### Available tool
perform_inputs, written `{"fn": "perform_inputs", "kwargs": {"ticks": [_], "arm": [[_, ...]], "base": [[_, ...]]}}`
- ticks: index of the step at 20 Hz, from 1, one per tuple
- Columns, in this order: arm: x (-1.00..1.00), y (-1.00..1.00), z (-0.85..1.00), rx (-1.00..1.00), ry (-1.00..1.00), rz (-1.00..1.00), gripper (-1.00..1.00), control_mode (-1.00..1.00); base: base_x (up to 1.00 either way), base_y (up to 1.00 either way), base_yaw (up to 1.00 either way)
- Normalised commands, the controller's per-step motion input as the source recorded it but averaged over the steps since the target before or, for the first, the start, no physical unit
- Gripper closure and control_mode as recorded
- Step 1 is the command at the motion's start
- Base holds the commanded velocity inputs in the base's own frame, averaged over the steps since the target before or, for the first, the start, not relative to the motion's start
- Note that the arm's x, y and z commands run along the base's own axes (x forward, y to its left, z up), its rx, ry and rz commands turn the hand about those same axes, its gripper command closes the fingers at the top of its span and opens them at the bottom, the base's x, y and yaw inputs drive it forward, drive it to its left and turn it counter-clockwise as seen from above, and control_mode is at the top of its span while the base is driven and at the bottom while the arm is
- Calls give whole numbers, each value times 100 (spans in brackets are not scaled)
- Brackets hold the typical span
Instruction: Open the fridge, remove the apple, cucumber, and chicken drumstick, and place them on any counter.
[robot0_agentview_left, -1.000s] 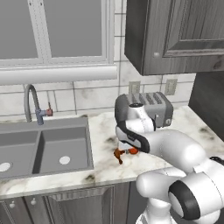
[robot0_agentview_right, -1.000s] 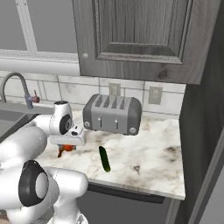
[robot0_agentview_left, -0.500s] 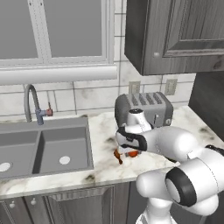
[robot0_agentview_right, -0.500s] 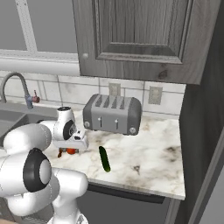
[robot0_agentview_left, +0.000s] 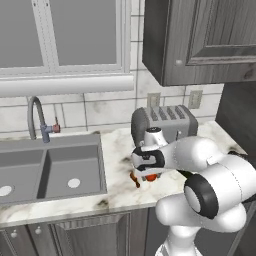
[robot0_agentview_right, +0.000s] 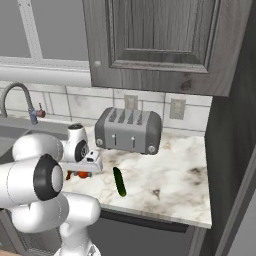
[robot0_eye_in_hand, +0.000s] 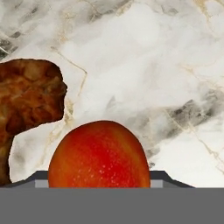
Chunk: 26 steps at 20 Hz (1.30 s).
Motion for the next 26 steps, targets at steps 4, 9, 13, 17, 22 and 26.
{"fn": "perform_inputs", "kwargs": {"ticks": [4, 9, 13, 17, 22, 26], "arm": [[12, 0, 0, 0, 0, -2, -100, -100], [5, 0, 2, 0, -8, 0, -100, -100], [0, 0, 22, 0, -21, 0, -100, -100], [0, 0, 44, 0, -24, 0, -100, -100], [-8, 0, 70, 0, -27, 0, -100, -100], [-18, 0, 87, 0, -22, 0, -100, -100]], "base": [[0, 0, 0], [0, 0, 0], [0, 0, 0], [0, 0, 0], [0, 0, 0], [0, 0, 0]]}}
